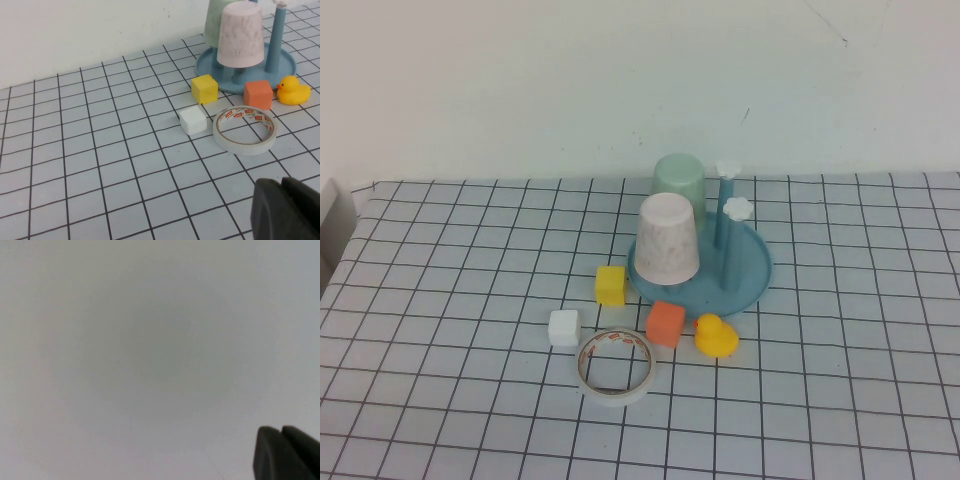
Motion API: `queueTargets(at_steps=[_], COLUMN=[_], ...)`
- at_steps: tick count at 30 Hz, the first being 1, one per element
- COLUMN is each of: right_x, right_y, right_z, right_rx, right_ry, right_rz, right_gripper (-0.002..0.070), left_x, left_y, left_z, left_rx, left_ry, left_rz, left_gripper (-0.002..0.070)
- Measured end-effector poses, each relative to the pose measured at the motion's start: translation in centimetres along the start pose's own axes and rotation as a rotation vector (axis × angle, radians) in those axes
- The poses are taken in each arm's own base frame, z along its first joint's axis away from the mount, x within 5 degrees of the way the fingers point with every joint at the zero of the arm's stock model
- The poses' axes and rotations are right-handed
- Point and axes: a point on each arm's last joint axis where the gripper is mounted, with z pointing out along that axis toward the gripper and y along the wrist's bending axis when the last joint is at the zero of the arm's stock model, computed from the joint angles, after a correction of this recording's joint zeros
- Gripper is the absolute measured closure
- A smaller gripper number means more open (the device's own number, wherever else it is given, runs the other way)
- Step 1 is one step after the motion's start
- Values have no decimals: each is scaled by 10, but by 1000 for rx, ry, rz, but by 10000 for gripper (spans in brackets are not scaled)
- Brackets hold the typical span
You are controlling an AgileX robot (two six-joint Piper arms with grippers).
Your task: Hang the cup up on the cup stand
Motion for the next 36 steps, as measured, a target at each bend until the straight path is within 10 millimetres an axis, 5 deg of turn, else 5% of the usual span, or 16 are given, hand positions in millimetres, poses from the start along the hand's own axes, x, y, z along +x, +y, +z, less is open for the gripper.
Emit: queueTargets(at_steps=[10,25,36], right_x=[31,143,161], right_y=[-10,-15,-16], right_z=[2,-19,-32], right_rx=[121,380,480], right_ry=[74,461,690], right_rz=[-26,206,271], right_gripper=[664,664,664], left_x=[0,0,0], left_y=[0,0,0], left_z=[0,0,0], left_rx=[0,0,0], left_ry=[0,-2,-2], left_rz=[0,0,4], left_gripper=[676,676,676])
